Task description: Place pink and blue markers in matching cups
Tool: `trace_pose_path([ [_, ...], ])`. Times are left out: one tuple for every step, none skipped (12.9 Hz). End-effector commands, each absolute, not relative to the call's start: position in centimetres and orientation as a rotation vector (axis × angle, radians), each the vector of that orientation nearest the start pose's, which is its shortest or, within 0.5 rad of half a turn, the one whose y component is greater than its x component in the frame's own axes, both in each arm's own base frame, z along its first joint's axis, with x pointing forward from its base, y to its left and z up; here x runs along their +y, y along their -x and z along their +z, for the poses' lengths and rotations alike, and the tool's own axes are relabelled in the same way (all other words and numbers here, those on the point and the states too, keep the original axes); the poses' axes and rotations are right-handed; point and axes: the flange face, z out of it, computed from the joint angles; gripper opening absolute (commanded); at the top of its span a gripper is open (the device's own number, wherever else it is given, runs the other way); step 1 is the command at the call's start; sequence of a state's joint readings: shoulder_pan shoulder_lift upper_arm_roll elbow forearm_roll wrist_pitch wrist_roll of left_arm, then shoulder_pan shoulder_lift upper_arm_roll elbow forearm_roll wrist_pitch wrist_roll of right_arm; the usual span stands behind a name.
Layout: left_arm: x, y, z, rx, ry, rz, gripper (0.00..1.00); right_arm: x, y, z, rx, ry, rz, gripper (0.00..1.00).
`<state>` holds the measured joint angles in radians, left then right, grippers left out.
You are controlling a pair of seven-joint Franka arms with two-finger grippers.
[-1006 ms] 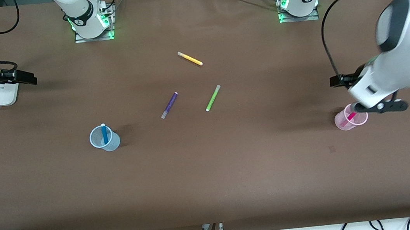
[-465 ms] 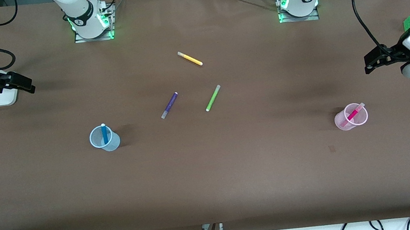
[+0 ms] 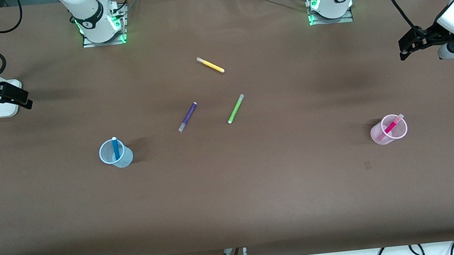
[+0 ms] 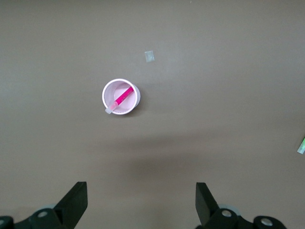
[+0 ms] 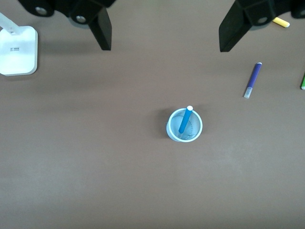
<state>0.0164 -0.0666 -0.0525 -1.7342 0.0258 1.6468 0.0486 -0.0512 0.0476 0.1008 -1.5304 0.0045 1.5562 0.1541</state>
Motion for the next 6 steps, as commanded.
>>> trace_pose_path([
  [-1.6,-54.1,59.1,0.157,3.131,0.060,1.00,3.3,-56.8,62.1,0.133,3.146,0.042,0.99],
  [-1.2,-54.1,59.0,0.145,3.135,0.063,1.00,3.2,-56.8,62.1,0.128,3.142,0.045,0.99],
  [-1.2,-54.2,59.1,0.137,3.135,0.060,1.00,3.2,-56.8,62.1,0.128,3.137,0.050,0.99],
  [-1.3,-54.2,59.1,0.135,3.134,0.058,1.00,3.3,-56.4,61.9,0.125,3.139,0.098,0.99],
  [-1.2,-54.3,59.0,0.135,3.134,0.060,1.00,3.4,-55.9,61.6,0.121,3.141,0.156,0.99],
  [-1.2,-54.3,59.0,0.137,3.135,0.060,1.00,3.5,-55.8,61.5,0.118,3.141,0.175,0.99],
])
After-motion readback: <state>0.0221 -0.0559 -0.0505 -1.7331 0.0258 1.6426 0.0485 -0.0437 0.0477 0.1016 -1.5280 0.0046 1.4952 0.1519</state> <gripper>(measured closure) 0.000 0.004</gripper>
